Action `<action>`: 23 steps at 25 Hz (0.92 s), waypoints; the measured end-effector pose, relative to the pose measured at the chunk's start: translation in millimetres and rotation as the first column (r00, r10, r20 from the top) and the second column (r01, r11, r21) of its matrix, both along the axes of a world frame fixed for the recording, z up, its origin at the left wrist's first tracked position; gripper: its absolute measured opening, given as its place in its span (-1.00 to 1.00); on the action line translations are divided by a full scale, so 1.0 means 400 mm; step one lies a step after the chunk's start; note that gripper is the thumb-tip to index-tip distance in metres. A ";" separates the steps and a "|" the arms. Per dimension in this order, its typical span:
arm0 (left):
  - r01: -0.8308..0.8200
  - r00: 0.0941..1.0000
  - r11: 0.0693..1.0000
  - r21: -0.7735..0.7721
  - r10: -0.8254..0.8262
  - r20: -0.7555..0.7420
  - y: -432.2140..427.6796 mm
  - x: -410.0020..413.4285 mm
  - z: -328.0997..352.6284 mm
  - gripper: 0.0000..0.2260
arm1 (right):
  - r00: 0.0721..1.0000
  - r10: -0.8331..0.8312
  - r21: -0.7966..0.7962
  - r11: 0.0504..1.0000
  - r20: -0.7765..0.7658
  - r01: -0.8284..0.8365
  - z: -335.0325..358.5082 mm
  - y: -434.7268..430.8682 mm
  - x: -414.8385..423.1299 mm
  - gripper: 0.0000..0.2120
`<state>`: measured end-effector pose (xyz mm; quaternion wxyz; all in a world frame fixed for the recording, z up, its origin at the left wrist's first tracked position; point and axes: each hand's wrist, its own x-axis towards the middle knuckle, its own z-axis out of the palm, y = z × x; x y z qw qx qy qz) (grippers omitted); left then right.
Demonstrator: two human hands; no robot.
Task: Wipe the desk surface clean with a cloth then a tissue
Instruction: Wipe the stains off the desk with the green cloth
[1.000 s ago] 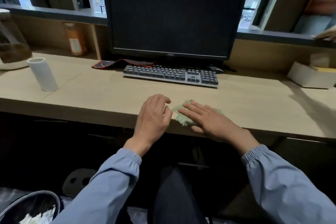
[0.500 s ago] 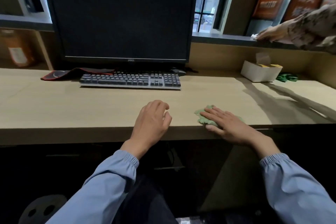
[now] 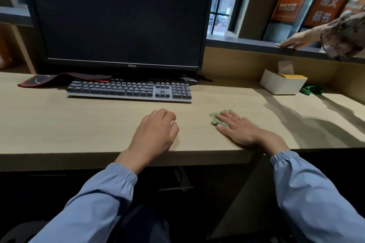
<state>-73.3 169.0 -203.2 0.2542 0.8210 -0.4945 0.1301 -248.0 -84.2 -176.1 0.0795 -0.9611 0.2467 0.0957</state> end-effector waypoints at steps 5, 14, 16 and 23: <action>-0.061 0.997 0.998 0.022 0.062 -0.049 -0.016 0.031 -0.004 -0.69 | 0.998 -0.046 -0.017 0.999 -0.031 0.046 0.000 -0.119 0.162 -0.37; -0.115 0.988 0.991 0.068 0.121 -0.097 -0.009 0.037 -0.021 -0.60 | 0.986 -0.152 -0.017 0.988 -0.069 0.151 0.016 -0.291 0.430 -0.37; -0.114 0.986 0.990 0.084 0.123 -0.112 -0.002 0.027 -0.022 -0.56 | 0.980 -0.185 -0.004 0.983 -0.080 0.185 0.019 -0.319 0.455 -0.35; -0.134 0.981 0.981 0.137 0.151 -0.120 -0.016 0.040 -0.009 -0.57 | 0.971 -0.226 -0.037 0.974 -0.076 0.224 0.047 -0.314 0.489 -0.33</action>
